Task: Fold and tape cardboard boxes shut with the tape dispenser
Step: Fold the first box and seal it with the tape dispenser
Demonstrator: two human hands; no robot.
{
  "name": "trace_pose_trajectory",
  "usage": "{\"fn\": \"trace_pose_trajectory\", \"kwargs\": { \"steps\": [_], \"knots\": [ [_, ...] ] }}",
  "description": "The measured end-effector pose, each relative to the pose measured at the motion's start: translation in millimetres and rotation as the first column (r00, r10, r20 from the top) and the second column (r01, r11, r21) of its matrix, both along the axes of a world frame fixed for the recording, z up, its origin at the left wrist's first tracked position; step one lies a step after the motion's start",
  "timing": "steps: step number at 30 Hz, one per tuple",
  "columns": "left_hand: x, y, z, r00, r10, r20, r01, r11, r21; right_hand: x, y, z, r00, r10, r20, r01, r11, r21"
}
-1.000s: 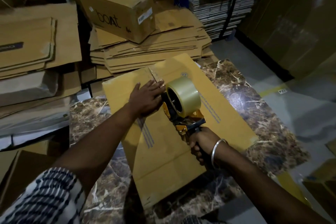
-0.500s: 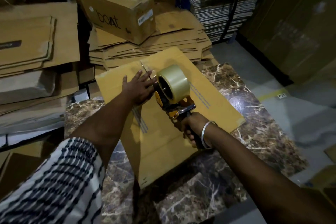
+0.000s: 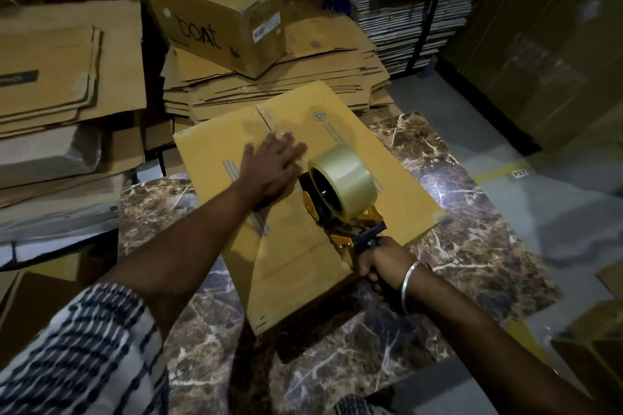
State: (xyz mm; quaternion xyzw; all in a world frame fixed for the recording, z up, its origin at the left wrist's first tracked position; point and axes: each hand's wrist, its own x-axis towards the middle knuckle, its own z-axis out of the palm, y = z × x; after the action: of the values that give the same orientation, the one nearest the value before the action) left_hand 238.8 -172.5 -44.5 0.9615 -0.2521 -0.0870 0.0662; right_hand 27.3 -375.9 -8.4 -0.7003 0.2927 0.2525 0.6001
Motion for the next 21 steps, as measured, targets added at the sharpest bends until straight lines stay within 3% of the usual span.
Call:
{"fn": "trace_pose_trajectory", "kwargs": {
  "steps": [2,8,15,21],
  "knots": [
    [-27,-9,-6,0.994,-0.110,-0.009,0.110,0.994,0.012,0,-1,-1,1.000,-0.012,-0.026,0.012,1.000,0.009],
    [-27,-10,-7,0.997,-0.060,-0.038,0.064,0.992,0.107,8,1,7,0.998,0.062,-0.026,-0.064,0.995,-0.073],
    [-1,-14,-1,0.997,-0.068,-0.042,0.075,0.977,0.198,31,-3,12,0.999,0.040,-0.031,-0.041,0.999,-0.006],
    [-1,-17,0,0.996,-0.094,0.003,0.092,0.976,0.196,-14,-26,11,1.000,0.021,0.017,-0.020,0.999,-0.036]
  ]
}}
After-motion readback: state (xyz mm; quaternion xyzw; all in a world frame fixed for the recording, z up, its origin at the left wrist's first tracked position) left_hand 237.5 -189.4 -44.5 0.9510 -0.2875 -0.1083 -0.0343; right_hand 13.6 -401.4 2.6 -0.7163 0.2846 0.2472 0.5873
